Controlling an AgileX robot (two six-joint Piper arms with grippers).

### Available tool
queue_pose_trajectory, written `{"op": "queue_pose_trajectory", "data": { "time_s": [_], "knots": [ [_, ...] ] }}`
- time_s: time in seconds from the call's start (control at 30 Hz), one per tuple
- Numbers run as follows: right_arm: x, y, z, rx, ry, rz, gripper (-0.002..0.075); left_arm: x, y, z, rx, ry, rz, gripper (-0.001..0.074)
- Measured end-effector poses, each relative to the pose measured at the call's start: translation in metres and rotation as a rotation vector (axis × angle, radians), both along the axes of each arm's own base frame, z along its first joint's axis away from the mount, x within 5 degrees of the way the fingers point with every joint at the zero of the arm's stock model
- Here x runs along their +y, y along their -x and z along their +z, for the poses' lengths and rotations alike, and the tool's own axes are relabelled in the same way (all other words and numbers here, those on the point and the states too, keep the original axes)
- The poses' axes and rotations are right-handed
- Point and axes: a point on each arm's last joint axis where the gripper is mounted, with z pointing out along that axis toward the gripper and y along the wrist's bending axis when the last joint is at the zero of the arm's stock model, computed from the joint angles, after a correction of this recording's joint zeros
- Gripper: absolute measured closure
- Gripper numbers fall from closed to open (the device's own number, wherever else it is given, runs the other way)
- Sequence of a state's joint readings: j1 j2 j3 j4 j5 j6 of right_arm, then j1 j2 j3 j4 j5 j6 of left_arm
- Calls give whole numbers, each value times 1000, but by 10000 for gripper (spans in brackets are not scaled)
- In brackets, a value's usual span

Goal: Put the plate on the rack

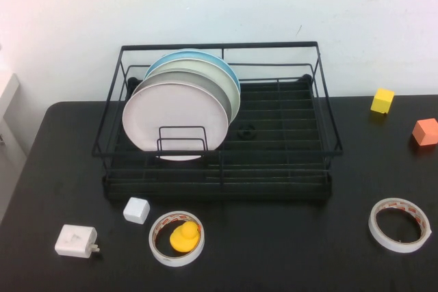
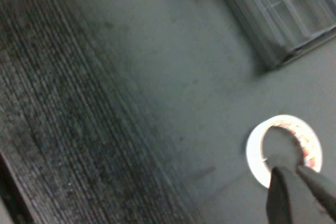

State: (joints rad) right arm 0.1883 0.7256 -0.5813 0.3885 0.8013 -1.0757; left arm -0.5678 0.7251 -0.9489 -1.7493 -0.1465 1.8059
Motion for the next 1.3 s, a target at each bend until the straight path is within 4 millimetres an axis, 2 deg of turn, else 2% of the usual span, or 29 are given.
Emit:
{"op": "queue_pose_trajectory", "data": {
  "time_s": [0.17, 0.3, 0.57, 0.73, 0.87, 1.0, 1.3],
  "knots": [
    [-4, 13, 11, -123, -9, -7, 725, 17, 27, -24, -16, 6, 1, 735],
    [-6, 19, 22, -244, -49, -37, 725, 23, 40, -60, 27, 19, -33, 735],
    [-2, 15, 44, -406, -309, -149, 725, 14, 40, -152, 245, -13, -126, 735],
    [-4, 11, 33, -425, -328, -193, 725, 13, 37, -194, 359, -59, -120, 735],
    [-4, 10, 9, -363, -313, -202, 725, 13, 37, -206, 388, -75, -119, 735],
    [-3, 12, -7, -308, -321, -213, 725, 12, 37, -206, 390, -76, -122, 735],
    [-2, 16, -28, -219, -319, -206, 725, 12, 37, -206, 388, -79, -126, 735]
  ]
}}
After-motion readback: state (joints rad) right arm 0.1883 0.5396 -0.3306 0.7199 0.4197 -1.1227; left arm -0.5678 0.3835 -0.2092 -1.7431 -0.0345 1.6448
